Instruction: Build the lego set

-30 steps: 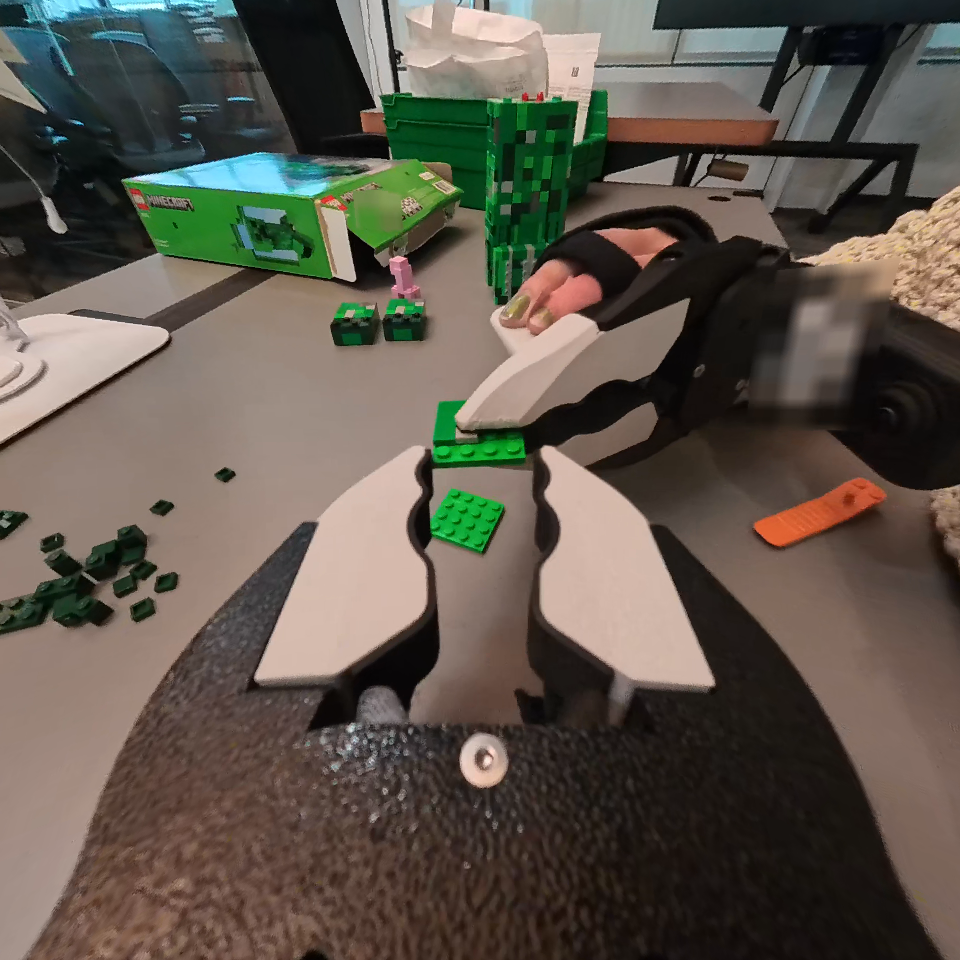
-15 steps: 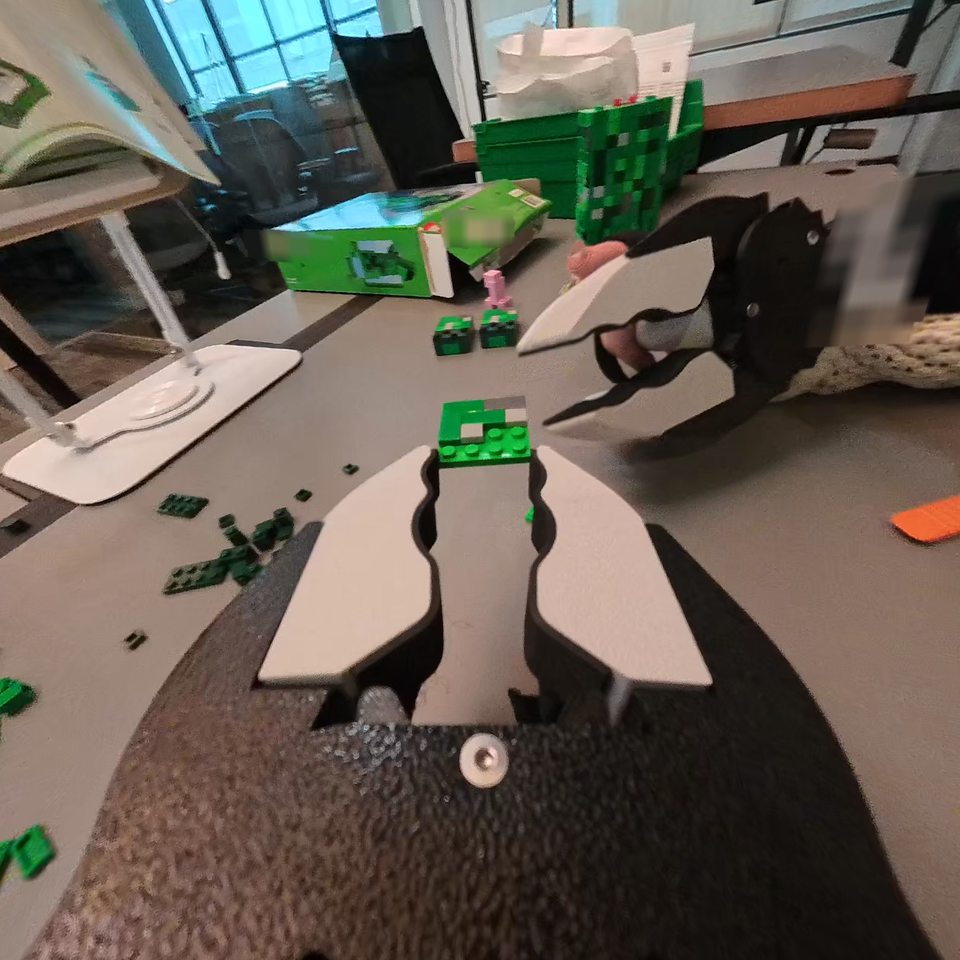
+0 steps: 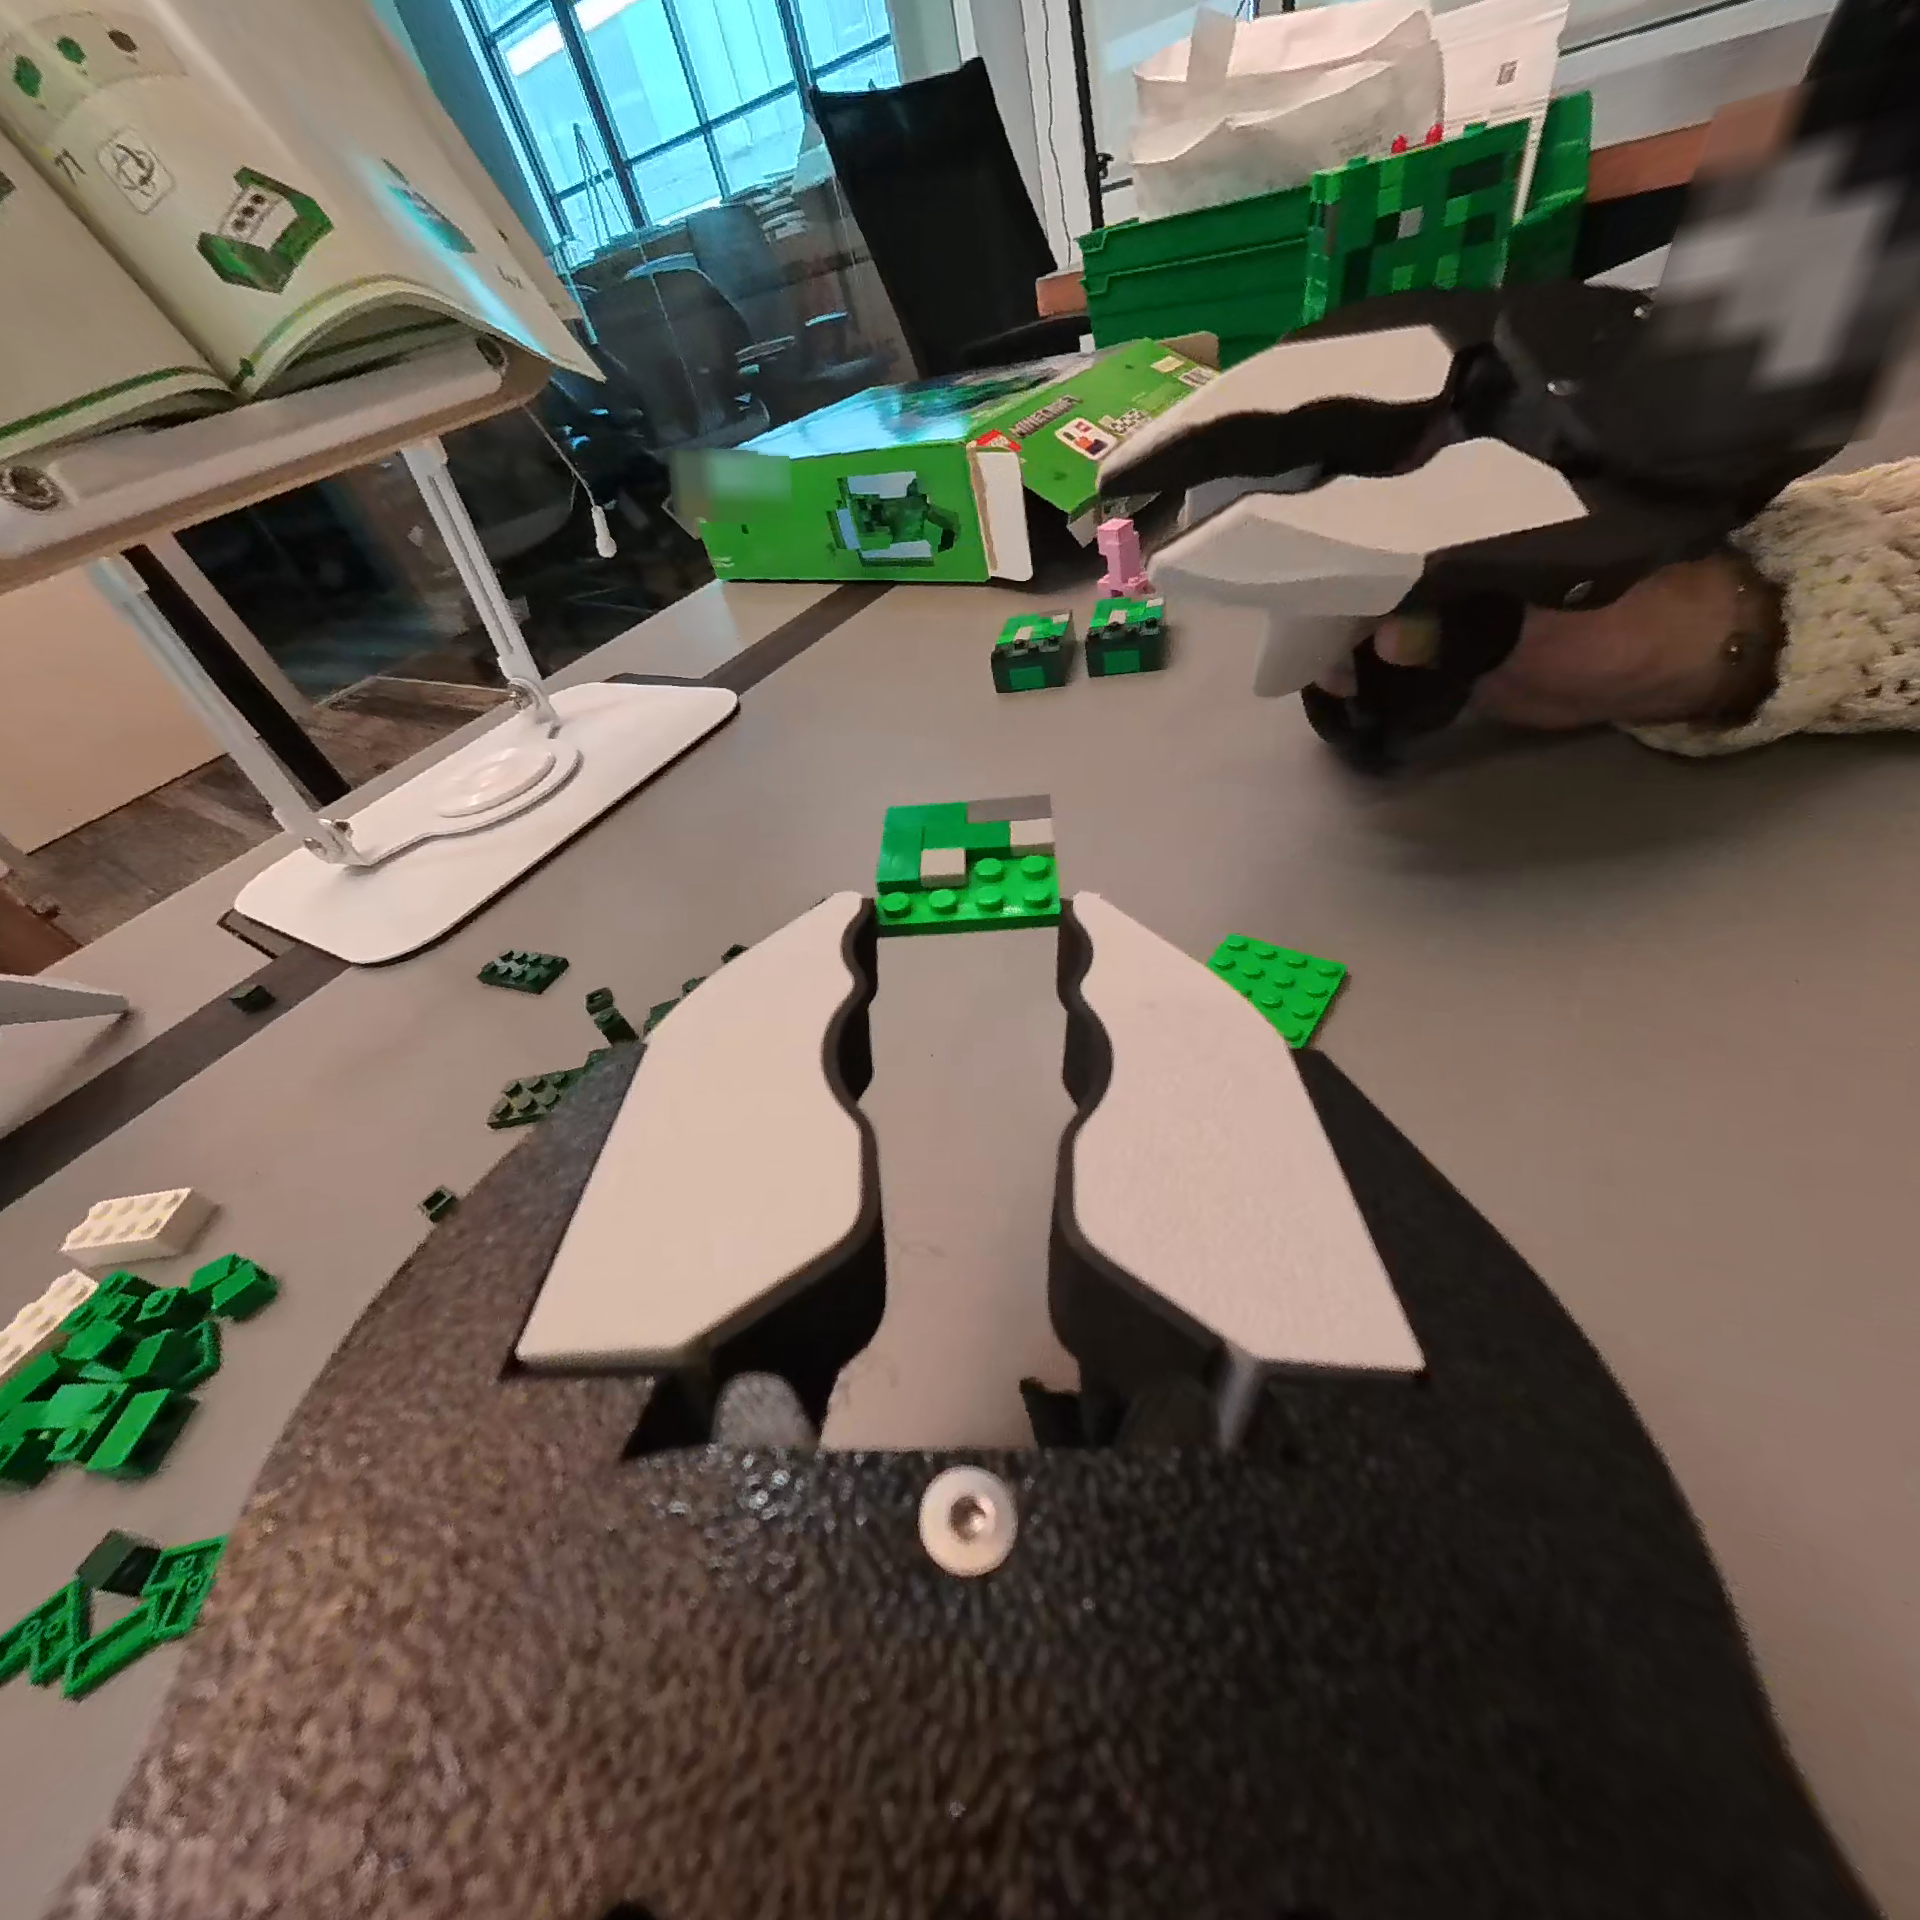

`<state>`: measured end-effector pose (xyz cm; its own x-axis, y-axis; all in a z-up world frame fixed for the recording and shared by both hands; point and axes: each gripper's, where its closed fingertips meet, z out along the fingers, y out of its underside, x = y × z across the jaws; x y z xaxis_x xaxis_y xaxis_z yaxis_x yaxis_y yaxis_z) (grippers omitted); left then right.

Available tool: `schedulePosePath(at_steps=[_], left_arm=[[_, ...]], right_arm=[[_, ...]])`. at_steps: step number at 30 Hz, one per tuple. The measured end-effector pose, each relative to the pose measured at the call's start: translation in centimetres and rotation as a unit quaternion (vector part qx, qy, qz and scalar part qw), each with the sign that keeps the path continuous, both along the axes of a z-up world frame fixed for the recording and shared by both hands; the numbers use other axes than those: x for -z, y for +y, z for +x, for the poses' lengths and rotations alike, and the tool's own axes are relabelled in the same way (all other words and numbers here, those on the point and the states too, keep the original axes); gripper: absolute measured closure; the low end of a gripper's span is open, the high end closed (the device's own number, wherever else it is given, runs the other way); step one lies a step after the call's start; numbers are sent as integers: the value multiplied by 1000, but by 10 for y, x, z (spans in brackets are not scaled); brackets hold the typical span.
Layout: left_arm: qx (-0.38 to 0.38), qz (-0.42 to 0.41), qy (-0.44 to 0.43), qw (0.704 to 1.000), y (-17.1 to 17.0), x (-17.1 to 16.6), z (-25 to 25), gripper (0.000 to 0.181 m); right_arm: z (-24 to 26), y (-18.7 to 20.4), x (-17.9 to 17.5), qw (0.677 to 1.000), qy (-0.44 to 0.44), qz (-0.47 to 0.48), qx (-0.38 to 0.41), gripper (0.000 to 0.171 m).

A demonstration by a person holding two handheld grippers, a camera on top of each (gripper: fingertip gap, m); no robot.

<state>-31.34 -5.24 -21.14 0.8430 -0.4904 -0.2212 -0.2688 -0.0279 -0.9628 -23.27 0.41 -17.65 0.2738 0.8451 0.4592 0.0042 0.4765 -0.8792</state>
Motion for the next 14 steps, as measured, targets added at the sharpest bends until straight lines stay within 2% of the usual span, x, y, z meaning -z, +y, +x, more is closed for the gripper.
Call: schedulePosePath(at_steps=[14], left_arm=[[-5,-1,-12,1000,1,-2,-3,148]], right_arm=[[1,8,3,1000,2,-21,13,155]])
